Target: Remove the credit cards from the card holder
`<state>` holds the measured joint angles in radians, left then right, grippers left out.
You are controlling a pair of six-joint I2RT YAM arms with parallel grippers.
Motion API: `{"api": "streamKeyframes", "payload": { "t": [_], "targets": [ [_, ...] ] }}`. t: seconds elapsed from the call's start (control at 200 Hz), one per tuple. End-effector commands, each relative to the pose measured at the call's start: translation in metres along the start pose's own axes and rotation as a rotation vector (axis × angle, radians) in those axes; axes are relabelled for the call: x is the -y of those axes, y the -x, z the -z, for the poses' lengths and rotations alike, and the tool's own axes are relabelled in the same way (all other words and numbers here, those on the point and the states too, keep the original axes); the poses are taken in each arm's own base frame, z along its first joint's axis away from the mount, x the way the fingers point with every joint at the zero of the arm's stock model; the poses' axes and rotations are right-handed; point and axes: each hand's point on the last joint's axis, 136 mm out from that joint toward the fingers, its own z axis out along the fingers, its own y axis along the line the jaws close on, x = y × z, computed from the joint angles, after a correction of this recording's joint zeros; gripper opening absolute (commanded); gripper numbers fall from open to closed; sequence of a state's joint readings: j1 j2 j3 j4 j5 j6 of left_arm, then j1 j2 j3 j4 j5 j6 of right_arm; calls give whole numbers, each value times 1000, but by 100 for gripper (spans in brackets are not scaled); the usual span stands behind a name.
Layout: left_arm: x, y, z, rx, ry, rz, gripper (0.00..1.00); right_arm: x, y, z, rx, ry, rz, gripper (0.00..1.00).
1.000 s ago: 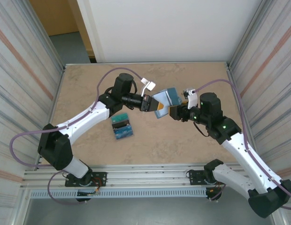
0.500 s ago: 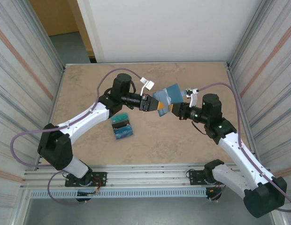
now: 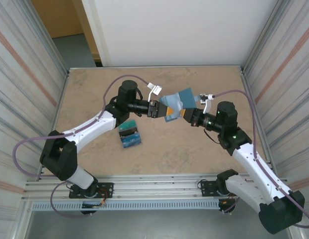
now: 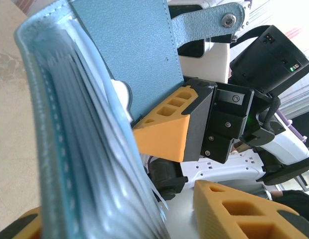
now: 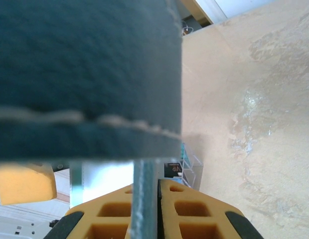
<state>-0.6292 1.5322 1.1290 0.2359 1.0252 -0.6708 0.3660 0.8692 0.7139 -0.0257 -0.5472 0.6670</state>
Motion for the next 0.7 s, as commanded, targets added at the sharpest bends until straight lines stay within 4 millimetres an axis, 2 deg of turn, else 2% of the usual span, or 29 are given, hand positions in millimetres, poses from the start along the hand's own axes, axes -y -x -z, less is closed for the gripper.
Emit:
{"api": "streamKeyframes", "payload": {
  "t": [0.0, 0.1, 0.266, 0.531, 0.697],
  "targets": [
    [19, 4, 6, 8, -37, -51, 44, -3, 8, 5, 41, 0, 11, 13],
    [17, 3, 8, 10, -28, -48, 44, 1, 8, 6, 47, -17, 11, 13],
    [17, 3, 10, 13, -16, -46, 32, 4, 9, 8, 54, -29, 7, 13],
    [18, 2, 12, 13, -9, -50, 32, 9, 9, 9, 60, -48, 0, 13],
    [16, 2, 11, 11, -8, -46, 22, 7, 10, 9, 60, -41, -2, 16]
  ]
}}
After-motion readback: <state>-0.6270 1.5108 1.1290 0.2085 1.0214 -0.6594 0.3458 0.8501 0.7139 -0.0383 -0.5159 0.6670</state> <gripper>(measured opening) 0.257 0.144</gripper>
